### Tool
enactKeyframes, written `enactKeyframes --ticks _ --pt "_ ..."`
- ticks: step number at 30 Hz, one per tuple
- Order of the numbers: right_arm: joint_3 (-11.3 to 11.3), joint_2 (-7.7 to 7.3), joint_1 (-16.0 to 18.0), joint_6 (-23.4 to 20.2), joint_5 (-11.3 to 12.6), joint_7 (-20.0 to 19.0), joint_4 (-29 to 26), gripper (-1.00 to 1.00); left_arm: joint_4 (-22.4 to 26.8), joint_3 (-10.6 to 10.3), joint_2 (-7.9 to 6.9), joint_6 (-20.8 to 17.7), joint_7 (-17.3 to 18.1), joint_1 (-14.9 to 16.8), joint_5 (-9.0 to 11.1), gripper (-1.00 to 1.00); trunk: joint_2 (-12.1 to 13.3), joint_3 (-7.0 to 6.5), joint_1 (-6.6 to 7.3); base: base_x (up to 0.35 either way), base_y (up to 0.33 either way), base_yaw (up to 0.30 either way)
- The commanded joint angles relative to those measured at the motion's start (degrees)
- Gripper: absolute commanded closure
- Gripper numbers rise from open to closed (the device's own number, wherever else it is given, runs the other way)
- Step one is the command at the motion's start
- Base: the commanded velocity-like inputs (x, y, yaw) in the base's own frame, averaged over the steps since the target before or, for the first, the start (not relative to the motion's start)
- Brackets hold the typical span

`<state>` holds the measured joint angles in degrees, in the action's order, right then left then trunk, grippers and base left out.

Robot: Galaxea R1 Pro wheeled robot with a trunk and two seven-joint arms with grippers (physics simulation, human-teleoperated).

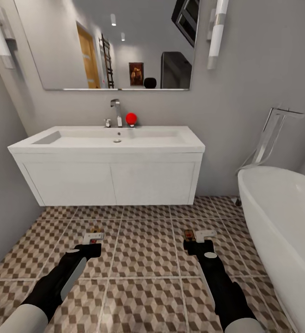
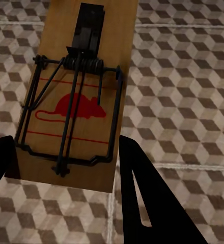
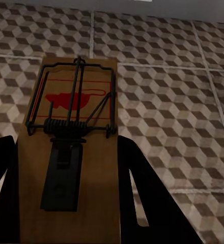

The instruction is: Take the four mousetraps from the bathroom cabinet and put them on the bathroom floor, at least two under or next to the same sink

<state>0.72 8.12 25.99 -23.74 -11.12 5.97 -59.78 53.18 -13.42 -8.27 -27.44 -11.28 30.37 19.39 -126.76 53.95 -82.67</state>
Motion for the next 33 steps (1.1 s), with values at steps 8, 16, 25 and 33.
enactKeyframes --ticks 8,16,25,33 --pt "0.1 0.09 0.0 -0.3 -0.3 0.0 0.0 1.00 0.1 -0.3 -0.08 -0.2 -0.6 0.0 0.4 1.00 -3.2 1.50 -1.75 0.000 0.000 0.000" --pt "0.1 0.07 0.0 -0.3 -0.3 0.0 0.2 1.00 0.1 -0.3 -0.08 -0.2 -0.6 0.0 0.4 1.00 -6.5 2.93 -3.51 0.000 0.000 0.000" --pt "0.1 0.08 0.0 -0.3 -0.3 0.0 0.3 1.00 -0.3 -0.3 -0.08 -0.2 -0.6 0.0 0.3 1.00 -10.1 4.55 -5.49 0.000 0.000 0.000" --pt "0.1 0.05 0.0 -0.3 -0.3 0.0 0.3 1.00 -0.4 -0.3 -0.08 -0.2 -0.6 0.0 0.3 1.00 -13.3 5.98 -7.24 0.000 0.000 0.000"
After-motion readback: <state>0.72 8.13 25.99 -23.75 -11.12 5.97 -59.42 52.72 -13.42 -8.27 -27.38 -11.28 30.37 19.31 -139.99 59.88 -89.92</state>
